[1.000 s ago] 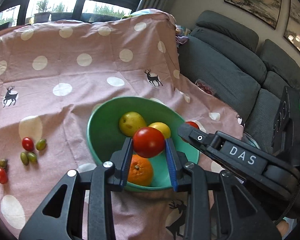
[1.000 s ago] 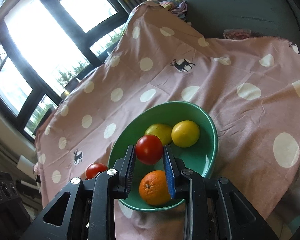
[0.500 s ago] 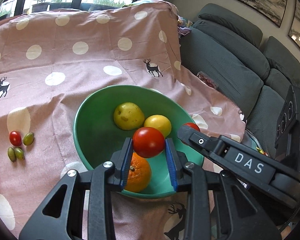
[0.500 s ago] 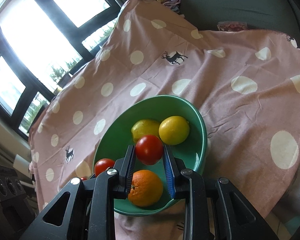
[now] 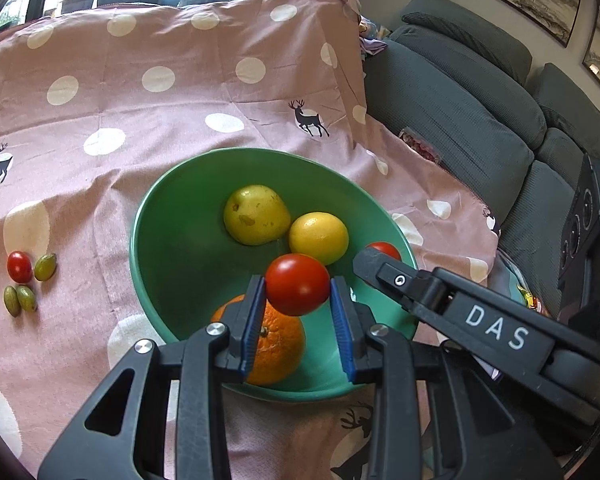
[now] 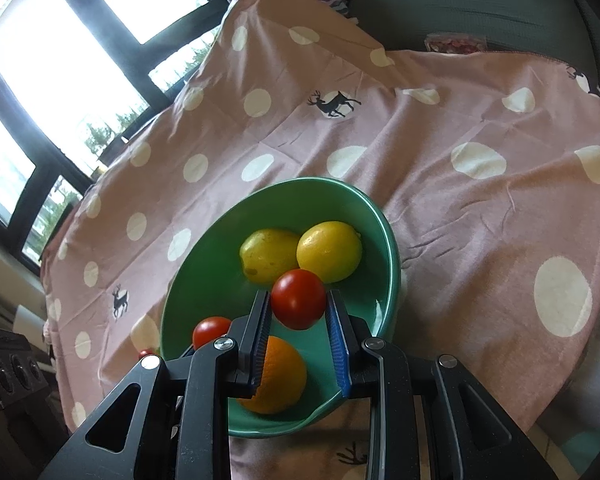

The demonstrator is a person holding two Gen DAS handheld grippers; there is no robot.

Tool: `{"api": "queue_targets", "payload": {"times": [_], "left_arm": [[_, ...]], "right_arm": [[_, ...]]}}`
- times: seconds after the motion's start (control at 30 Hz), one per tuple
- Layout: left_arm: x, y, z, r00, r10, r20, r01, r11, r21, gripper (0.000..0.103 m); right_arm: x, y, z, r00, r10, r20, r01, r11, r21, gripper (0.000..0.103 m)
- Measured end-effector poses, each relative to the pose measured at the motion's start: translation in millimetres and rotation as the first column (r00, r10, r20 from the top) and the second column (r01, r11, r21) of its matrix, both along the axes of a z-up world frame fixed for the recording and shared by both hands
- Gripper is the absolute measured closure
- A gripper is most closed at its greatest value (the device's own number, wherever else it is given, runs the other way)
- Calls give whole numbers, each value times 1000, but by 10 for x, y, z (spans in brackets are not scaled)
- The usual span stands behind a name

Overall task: Organize fruits
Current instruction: 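Lower the tomato into the bowl and open the right gripper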

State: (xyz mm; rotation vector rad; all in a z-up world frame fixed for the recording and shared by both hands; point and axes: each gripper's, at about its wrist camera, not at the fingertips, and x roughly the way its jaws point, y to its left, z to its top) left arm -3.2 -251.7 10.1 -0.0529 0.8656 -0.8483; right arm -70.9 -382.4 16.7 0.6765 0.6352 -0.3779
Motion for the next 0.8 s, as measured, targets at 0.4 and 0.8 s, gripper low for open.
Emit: {"api": "queue_targets", "payload": {"times": [0.4, 0.8], "left_arm": [[20, -19, -57, 1000, 7, -4, -7, 1000, 24, 70], [34, 94, -6, 1000, 24, -7, -24, 1000, 17, 61]], "right_arm": [[44, 23, -41, 999, 1, -37, -2, 1000, -11, 73], [53, 36, -55, 999, 17, -29, -16, 1000, 26, 69]]}}
